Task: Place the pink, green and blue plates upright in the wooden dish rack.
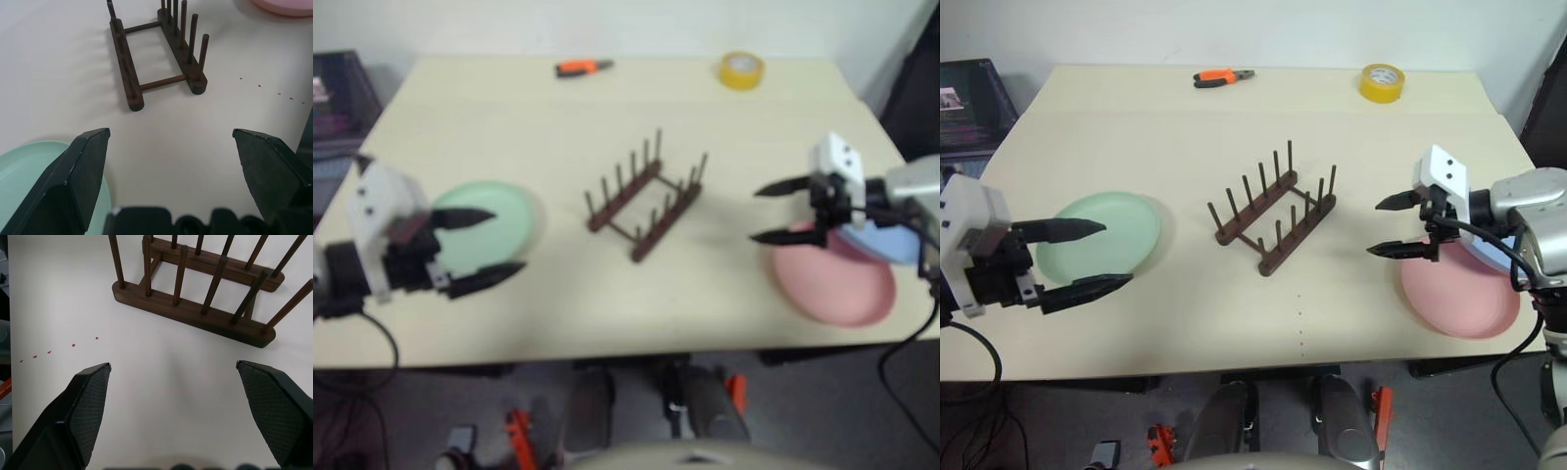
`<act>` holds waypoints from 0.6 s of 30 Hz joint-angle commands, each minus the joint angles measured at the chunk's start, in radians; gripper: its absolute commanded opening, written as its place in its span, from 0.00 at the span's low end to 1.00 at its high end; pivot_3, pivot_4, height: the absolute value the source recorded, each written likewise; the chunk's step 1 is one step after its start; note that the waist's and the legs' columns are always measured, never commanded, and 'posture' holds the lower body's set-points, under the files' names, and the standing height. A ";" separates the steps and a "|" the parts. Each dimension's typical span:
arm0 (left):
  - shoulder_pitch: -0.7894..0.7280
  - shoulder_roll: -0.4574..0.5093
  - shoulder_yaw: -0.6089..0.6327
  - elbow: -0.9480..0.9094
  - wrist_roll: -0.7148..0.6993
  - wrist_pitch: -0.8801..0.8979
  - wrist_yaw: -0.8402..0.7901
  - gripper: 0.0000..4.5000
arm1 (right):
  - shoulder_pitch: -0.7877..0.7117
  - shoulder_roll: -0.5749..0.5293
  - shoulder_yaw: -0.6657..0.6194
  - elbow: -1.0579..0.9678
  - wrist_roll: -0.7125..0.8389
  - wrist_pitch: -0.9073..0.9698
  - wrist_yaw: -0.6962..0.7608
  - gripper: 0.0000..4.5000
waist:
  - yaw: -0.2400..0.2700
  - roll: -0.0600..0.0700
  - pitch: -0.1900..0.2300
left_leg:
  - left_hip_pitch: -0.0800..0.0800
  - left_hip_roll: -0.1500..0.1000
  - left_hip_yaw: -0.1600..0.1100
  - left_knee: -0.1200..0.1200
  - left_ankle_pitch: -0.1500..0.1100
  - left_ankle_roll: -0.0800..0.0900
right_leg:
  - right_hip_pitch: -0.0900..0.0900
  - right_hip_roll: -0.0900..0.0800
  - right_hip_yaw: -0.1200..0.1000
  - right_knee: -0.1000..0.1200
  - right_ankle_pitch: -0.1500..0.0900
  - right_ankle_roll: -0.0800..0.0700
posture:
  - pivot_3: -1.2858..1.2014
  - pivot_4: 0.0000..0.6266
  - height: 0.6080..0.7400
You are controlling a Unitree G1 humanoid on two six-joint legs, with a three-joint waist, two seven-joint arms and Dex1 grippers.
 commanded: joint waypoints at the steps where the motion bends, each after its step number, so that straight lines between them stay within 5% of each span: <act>1: -0.005 -0.003 0.046 -0.007 -0.006 -0.017 0.009 0.98 | -0.030 -0.004 -0.030 -0.016 0.013 -0.014 -0.002 1.00 | 0.000 0.000 0.000 | 0.000 0.000 0.000 0.000 0.000 0.000 | 0.000 0.000 0.000 0.000 0.000 0.000 | 0.52 0.24 1.00; 7: -0.039 -0.063 0.000 -0.088 -0.095 0.010 0.077 0.98 | -0.028 0.015 -0.044 -0.044 0.031 0.001 -0.020 1.00 | 0.000 0.000 0.000 | 0.000 0.000 0.000 0.000 0.000 0.000 | 0.000 0.000 0.000 0.000 0.000 0.000 | 0.52 0.24 1.00; 11: -0.228 -0.110 -0.269 -0.068 -0.084 0.000 0.156 0.98 | -0.024 -0.004 -0.057 -0.045 0.027 0.004 -0.028 1.00 | 0.013 0.000 0.000 | 0.000 -0.002 0.000 0.001 0.000 0.000 | 0.002 0.000 -0.001 0.000 0.001 0.001 | 0.52 0.24 1.00; 18: -0.322 -0.155 -0.703 -0.060 0.146 -0.035 0.211 0.98 | 0.055 -0.036 -0.131 -0.168 0.051 0.056 -0.099 1.00 | 0.011 0.000 0.000 | -0.001 -0.002 0.001 0.001 0.000 0.000 | 0.001 0.000 0.002 -0.001 0.004 0.007 | 0.52 0.24 1.00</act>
